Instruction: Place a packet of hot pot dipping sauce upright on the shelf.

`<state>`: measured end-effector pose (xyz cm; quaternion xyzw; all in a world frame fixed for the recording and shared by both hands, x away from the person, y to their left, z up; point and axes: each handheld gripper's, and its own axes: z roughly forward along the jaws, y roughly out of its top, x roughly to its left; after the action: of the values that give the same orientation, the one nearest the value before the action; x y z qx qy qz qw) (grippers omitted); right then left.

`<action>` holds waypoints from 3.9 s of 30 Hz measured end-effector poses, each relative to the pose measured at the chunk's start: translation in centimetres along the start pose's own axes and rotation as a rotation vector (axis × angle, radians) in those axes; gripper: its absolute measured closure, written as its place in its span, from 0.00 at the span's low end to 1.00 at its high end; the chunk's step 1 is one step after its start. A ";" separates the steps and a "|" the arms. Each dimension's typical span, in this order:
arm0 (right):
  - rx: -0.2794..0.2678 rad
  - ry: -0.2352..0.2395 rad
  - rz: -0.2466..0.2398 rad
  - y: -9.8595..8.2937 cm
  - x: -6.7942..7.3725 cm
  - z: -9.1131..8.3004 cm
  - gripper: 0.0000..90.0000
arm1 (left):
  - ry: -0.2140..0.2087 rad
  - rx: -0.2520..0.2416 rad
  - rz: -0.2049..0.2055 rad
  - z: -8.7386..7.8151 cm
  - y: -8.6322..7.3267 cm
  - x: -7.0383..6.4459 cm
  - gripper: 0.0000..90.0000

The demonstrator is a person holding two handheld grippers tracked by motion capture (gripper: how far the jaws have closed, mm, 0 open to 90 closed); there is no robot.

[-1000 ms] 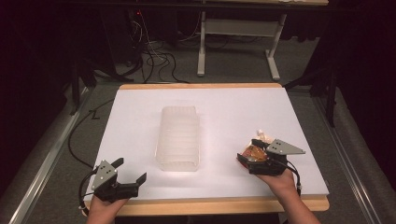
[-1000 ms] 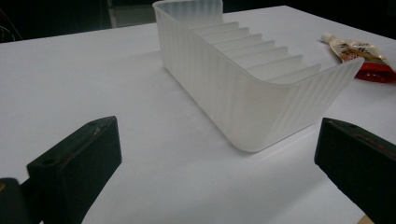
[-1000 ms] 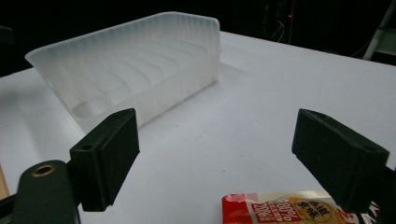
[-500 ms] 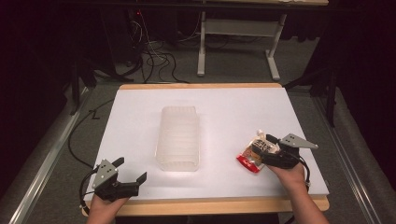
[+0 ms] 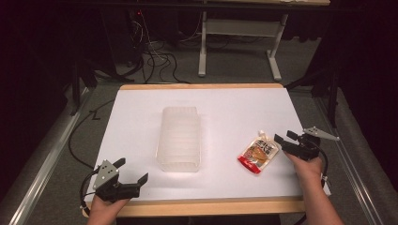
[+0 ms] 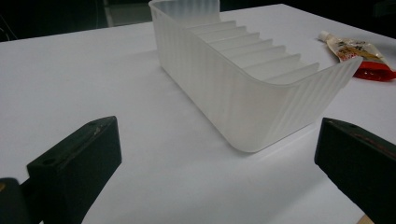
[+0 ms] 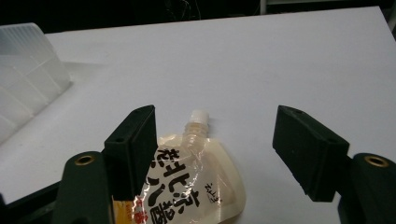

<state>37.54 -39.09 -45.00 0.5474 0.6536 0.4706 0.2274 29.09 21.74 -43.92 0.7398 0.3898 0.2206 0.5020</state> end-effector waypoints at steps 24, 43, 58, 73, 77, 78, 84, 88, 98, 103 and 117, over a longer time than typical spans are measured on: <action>0.218 0.017 0.070 -2.1 -0.7 2.1 0.63 | -0.008 0.003 0.011 -0.1 0.0 -0.2 0.01; 0.224 0.054 0.009 -2.1 -0.2 2.0 1.00 | -0.007 0.011 0.019 -0.2 0.0 -0.3 0.01; 0.036 0.173 -0.033 -0.6 1.0 -0.9 1.00 | -0.011 0.000 0.019 -0.3 0.1 -0.2 0.02; -0.092 0.321 -0.154 1.2 6.3 -3.6 1.00 | -0.020 0.013 0.038 -0.1 0.1 -0.4 0.02; -0.100 0.356 -0.186 1.4 7.7 -3.9 1.00 | -0.022 0.017 0.037 0.0 0.1 -0.4 0.02; -0.101 0.365 -0.205 1.5 8.2 -3.9 1.00 | -0.022 0.019 0.038 0.0 0.1 -0.4 0.02; -0.098 0.385 -0.224 1.6 9.1 -4.0 1.00 | -0.024 0.021 0.035 0.0 0.1 -0.3 0.02; -0.102 0.387 -0.230 1.7 9.2 -4.1 1.00 | -0.025 0.021 0.035 0.0 0.1 -0.3 0.02; -0.150 0.323 -0.232 2.4 8.9 -4.2 1.00 | -0.027 0.025 0.037 0.1 0.0 -0.4 0.02; -0.190 0.260 -0.232 3.0 8.1 -3.7 1.00 | -0.025 0.023 0.038 0.1 0.0 -0.4 0.02; -0.168 0.202 -0.285 1.3 7.4 -4.2 0.97 | -0.026 0.020 0.037 -0.1 0.0 -0.4 0.02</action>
<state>32.56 -33.81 -40.32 0.3785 0.7025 0.5391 0.2695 28.77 21.44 -43.87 0.7546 0.3720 0.2162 0.4954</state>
